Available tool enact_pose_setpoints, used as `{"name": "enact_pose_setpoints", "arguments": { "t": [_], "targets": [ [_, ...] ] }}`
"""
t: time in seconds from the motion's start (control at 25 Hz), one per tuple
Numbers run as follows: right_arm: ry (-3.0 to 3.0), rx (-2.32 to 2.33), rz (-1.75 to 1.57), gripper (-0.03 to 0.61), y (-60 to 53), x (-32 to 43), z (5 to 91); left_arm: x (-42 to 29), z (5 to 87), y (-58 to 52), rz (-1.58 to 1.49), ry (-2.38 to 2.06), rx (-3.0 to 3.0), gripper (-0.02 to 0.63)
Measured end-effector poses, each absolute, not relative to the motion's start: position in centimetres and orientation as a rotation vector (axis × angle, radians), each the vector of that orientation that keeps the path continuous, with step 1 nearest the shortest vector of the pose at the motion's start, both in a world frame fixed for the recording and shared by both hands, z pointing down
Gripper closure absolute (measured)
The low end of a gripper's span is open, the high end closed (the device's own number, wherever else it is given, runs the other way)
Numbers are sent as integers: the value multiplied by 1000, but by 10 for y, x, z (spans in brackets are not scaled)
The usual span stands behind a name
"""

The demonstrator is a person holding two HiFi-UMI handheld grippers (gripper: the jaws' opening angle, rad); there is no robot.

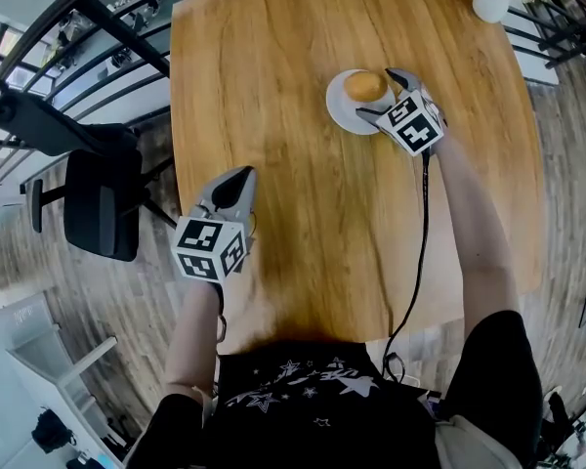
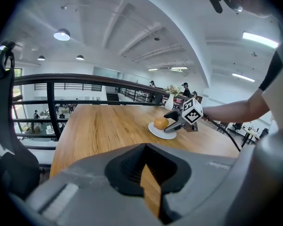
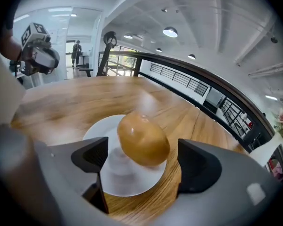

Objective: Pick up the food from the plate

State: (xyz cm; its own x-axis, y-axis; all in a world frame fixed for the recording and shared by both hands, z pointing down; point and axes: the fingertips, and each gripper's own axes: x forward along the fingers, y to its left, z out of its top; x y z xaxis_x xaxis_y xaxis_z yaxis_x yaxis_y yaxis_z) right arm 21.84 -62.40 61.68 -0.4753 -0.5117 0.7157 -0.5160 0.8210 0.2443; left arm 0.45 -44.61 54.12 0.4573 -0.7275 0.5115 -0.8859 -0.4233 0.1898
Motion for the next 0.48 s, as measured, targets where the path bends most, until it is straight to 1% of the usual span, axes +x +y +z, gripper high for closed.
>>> {"name": "enact_pose_setpoints", "arguments": {
  "t": [0.16, 0.4, 0.48],
  "targets": [
    [-2173, 686, -18, 127, -630, 211, 615, 7, 542, -444, 497, -1352, 2272, 612],
    [-2119, 643, -60, 183, -635, 206, 620, 3, 543, -441, 490, -1352, 2262, 612],
    [-2111, 624, -48, 184, -635, 206, 621, 3, 544, -440, 488, -1356, 2260, 612]
  ]
}}
